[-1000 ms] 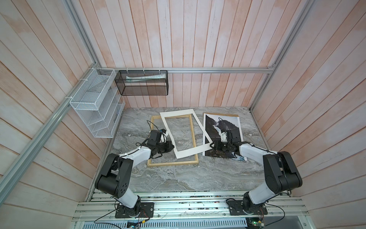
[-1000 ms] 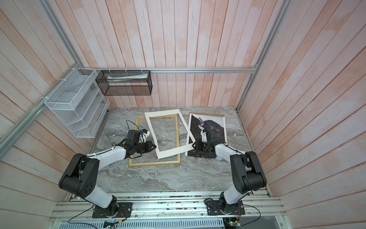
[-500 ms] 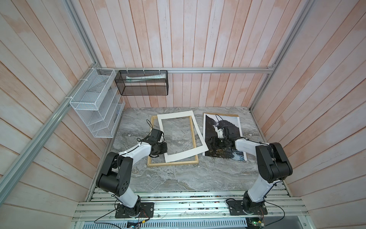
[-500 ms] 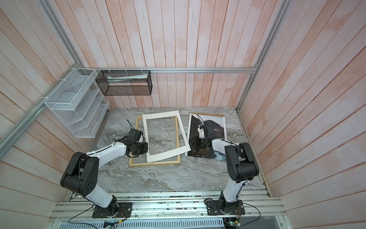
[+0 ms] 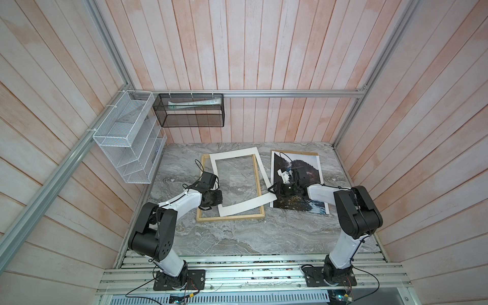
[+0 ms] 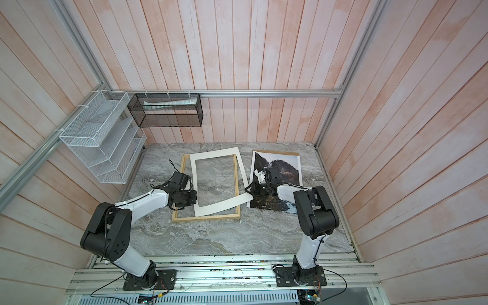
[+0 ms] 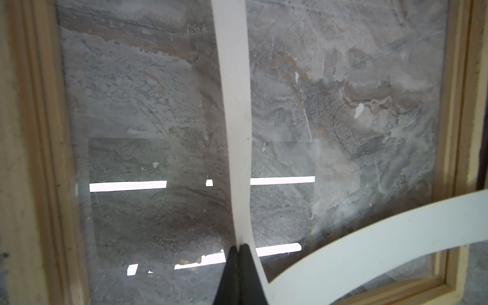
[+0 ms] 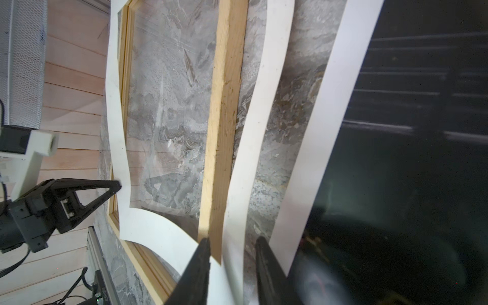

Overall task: Put the photo into the frame
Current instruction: 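Lower the white mat into the frame while the left gripper presses its near edge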

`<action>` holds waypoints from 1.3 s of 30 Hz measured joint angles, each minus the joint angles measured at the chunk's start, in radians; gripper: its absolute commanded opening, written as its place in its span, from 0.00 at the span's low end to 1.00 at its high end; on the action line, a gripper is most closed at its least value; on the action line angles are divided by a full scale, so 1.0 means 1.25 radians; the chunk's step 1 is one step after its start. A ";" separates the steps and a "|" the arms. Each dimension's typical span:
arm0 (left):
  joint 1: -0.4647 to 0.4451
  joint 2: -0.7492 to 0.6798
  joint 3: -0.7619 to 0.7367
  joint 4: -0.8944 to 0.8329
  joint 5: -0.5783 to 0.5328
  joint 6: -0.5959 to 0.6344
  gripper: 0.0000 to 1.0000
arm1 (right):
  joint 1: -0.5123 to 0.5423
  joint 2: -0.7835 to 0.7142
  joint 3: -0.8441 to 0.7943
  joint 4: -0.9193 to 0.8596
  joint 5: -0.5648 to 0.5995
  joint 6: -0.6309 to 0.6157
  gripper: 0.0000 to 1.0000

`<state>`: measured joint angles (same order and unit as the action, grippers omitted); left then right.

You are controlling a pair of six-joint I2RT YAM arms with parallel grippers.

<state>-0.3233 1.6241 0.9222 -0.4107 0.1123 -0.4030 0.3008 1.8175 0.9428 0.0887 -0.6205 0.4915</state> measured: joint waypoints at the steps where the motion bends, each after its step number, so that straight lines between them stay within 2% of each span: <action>1: 0.000 0.000 0.000 -0.001 -0.002 0.000 0.02 | 0.000 -0.001 -0.006 0.006 -0.006 0.004 0.15; 3: 0.000 0.000 0.000 -0.001 -0.005 0.000 0.06 | 0.000 -0.005 -0.021 0.016 -0.013 0.013 0.09; 5: 0.000 0.000 0.000 -0.001 -0.009 -0.002 0.15 | 0.001 -0.012 -0.034 0.023 -0.020 0.022 0.05; 9: 0.001 -0.002 -0.002 0.000 -0.026 -0.013 0.34 | 0.016 -0.044 -0.065 0.047 -0.023 0.038 0.05; 13: 0.002 -0.007 -0.003 -0.001 -0.045 -0.027 0.42 | 0.042 -0.088 -0.109 0.090 -0.016 0.075 0.04; 23: 0.009 -0.071 -0.003 -0.009 -0.185 -0.105 0.49 | 0.141 -0.141 -0.174 0.191 0.062 0.179 0.04; 29: 0.056 -0.128 -0.008 -0.019 -0.264 -0.133 0.51 | 0.194 -0.141 -0.172 0.219 0.102 0.207 0.04; 33: 0.081 -0.134 -0.008 -0.039 -0.292 -0.133 0.51 | 0.215 -0.128 -0.153 0.223 0.114 0.215 0.04; 39: 0.082 -0.135 -0.008 -0.047 -0.298 -0.133 0.51 | 0.233 -0.106 -0.138 0.225 0.121 0.217 0.05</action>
<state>-0.2207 1.4551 0.9123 -0.4690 -0.2604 -0.5694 0.5919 1.6855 0.7700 0.3695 -0.4686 0.7631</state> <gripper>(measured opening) 0.506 0.045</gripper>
